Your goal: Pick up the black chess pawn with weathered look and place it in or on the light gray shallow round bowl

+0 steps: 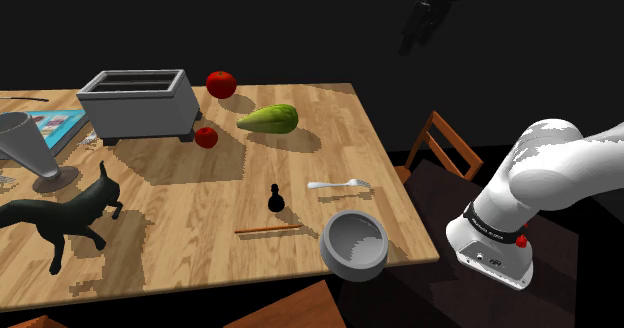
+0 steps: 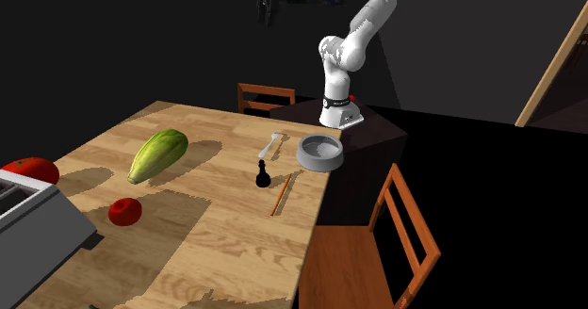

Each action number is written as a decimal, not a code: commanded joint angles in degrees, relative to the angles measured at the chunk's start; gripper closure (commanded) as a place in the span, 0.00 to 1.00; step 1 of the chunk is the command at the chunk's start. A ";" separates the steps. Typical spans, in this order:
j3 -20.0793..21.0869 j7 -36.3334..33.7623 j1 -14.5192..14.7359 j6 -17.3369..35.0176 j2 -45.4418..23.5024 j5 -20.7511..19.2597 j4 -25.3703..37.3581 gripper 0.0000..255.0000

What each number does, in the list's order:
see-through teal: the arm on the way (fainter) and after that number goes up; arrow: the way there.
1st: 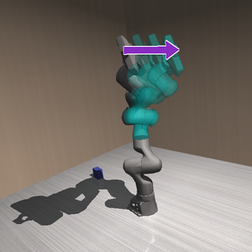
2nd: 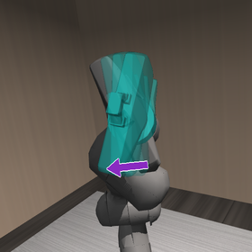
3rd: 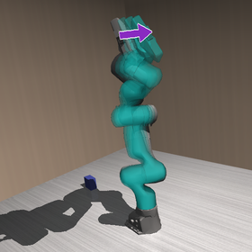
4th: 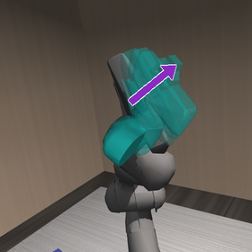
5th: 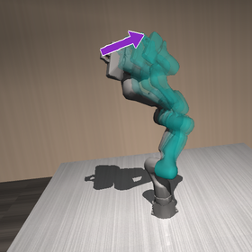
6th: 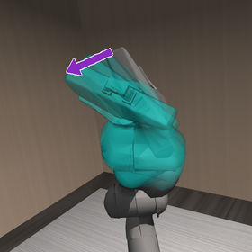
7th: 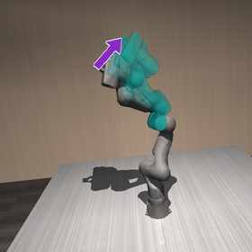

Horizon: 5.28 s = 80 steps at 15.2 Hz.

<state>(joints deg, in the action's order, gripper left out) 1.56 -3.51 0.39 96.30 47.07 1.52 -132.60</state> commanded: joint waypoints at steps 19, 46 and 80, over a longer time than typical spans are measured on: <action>21.11 -25.39 1.20 24.14 -19.20 6.10 -7.01 0.00; 31.05 -66.18 3.97 42.14 -66.41 -24.08 11.37 0.00; 34.82 -59.17 1.00 31.35 -56.88 -14.65 14.93 1.00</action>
<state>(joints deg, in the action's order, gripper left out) 36.21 -63.00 1.47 128.39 -10.35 -13.66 -117.99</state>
